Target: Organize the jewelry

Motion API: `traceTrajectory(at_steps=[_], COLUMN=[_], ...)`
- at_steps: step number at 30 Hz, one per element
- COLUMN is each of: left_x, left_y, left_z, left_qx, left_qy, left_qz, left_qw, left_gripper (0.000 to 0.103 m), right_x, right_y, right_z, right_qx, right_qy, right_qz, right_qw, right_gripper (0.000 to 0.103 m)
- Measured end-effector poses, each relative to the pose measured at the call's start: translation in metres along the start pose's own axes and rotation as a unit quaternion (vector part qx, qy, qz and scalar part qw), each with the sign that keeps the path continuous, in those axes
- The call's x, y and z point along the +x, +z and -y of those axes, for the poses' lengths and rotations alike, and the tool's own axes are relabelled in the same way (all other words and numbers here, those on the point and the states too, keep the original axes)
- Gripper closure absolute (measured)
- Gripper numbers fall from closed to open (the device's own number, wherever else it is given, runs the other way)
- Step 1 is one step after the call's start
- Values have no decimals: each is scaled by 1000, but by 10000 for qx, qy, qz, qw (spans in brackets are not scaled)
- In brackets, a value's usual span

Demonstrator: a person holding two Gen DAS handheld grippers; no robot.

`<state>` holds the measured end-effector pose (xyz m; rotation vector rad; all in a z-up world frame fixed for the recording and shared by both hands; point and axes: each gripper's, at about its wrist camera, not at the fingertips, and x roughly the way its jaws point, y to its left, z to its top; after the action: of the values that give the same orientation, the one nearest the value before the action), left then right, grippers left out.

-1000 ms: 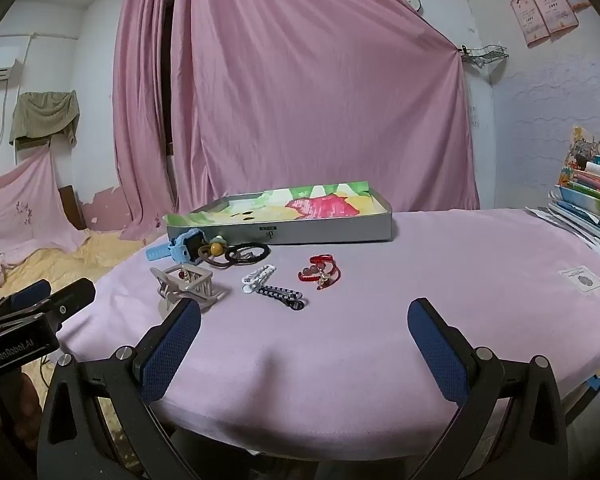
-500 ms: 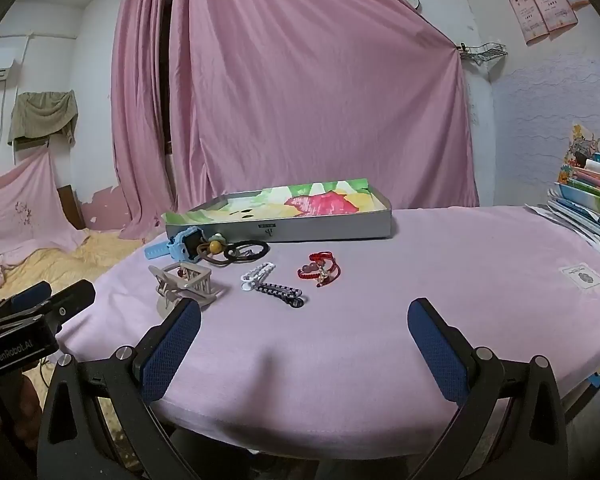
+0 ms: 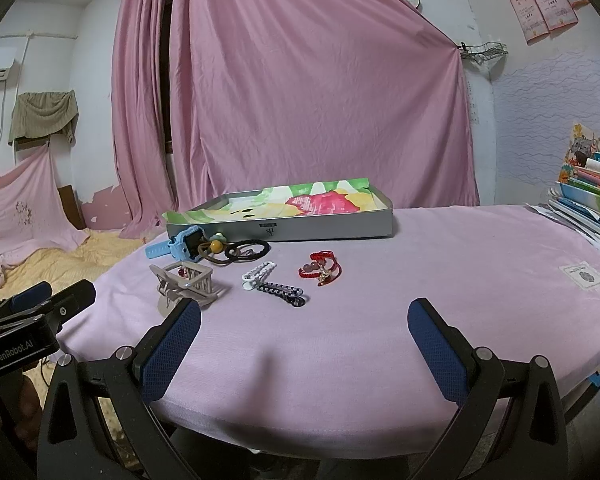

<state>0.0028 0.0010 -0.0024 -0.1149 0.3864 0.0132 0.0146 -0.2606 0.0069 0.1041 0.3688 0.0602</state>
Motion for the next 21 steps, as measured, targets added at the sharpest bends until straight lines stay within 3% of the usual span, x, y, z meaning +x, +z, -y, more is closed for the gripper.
traceTrajectory(at_steps=[21], left_x=[1], left_y=[-2], left_z=[0], left_qx=[8], left_qy=[-9], left_qz=[-15], left_qw=[10000], left_gripper=[0], right_x=[1], right_y=[0], right_z=[1], right_qx=[31], right_qy=[4], right_qz=[-9], right_qw=[10000], right_gripper=[1])
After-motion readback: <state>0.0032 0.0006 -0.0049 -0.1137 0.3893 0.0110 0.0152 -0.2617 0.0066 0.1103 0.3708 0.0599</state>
